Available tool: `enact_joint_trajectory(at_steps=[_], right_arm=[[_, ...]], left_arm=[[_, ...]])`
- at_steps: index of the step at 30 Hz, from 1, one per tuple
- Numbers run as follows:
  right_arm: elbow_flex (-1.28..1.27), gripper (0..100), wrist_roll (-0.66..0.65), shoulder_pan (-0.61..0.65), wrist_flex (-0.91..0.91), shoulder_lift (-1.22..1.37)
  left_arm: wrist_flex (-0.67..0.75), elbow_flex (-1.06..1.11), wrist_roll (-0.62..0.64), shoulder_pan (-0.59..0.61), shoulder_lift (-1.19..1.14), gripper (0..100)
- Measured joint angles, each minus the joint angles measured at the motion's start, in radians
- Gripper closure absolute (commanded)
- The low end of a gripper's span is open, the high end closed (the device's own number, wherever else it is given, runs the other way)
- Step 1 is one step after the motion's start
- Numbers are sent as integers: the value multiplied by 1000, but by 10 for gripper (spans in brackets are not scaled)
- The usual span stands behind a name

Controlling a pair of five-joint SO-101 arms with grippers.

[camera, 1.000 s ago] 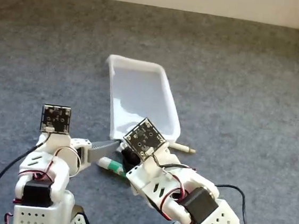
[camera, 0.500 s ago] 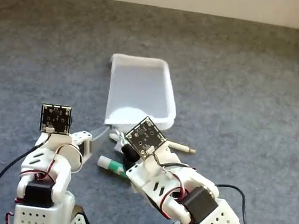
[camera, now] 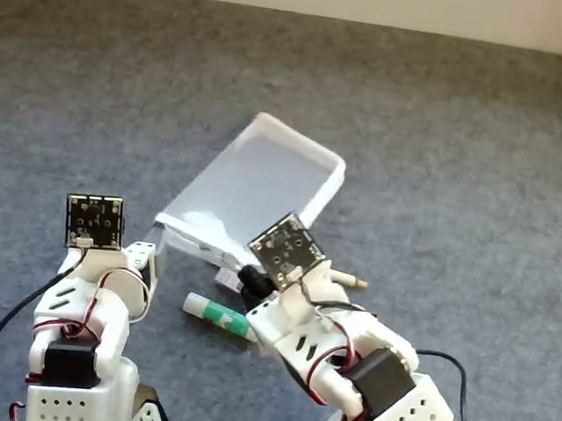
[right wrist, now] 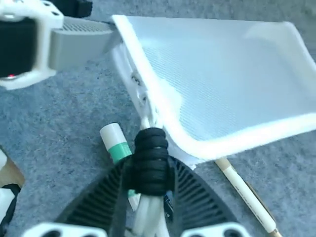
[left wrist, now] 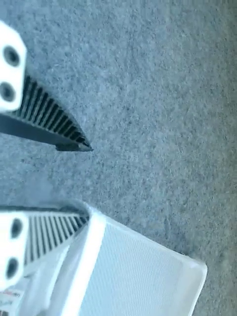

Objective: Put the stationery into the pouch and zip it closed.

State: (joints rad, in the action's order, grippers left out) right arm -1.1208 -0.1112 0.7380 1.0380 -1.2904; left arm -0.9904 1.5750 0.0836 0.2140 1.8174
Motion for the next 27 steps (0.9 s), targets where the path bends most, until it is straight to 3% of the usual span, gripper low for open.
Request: enact_joint_trajectory(at_steps=[27], right_arm=[[2,994,-2,-189,43,-12]], left_arm=[[0,0,0,8,0,867]])
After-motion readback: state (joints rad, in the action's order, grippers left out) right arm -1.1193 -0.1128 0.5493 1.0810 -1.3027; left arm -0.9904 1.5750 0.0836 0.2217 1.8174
